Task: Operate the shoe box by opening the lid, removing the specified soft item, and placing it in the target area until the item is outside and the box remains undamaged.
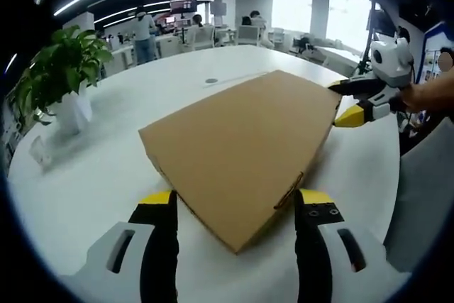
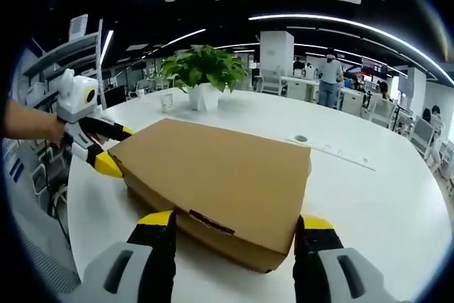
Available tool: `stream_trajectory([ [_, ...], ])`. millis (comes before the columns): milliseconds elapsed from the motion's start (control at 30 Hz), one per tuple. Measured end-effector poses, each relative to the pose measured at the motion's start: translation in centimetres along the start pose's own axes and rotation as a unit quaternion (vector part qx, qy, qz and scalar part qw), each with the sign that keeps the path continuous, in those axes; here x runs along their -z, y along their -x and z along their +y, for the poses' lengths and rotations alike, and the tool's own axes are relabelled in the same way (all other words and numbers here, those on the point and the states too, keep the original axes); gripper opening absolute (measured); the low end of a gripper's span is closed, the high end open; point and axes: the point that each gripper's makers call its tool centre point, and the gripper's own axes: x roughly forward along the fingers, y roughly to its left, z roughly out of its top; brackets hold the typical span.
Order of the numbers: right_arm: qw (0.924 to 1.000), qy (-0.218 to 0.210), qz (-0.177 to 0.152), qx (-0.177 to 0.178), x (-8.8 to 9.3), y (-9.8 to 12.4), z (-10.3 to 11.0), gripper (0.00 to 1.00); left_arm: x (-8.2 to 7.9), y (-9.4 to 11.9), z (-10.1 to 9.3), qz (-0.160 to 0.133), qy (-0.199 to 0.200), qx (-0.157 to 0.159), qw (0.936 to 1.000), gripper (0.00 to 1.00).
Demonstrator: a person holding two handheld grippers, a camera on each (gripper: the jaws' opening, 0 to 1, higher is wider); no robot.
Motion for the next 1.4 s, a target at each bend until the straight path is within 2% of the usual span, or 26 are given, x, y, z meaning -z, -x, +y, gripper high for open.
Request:
stream_trajectory([
  [433,0.9999,-0.005,-0.001,0.009,-0.5,-0.8,1.9,0.64,0.7,1.0,1.8,0.005,-0.007,0.009,0.9999,0.66],
  [933,0.9993,-0.017,0.002,0.033,-0.6,-1.2,3.8,0.62,0.9,1.7,2.7,0.034,-0.032,0.022,0.9986,0.67],
  [1400,0.9982,-0.029,-0.003,0.053,-0.7,-1.3,4.9,0.62,1.0,1.8,3.7,0.045,-0.049,0.032,0.9973,0.68],
])
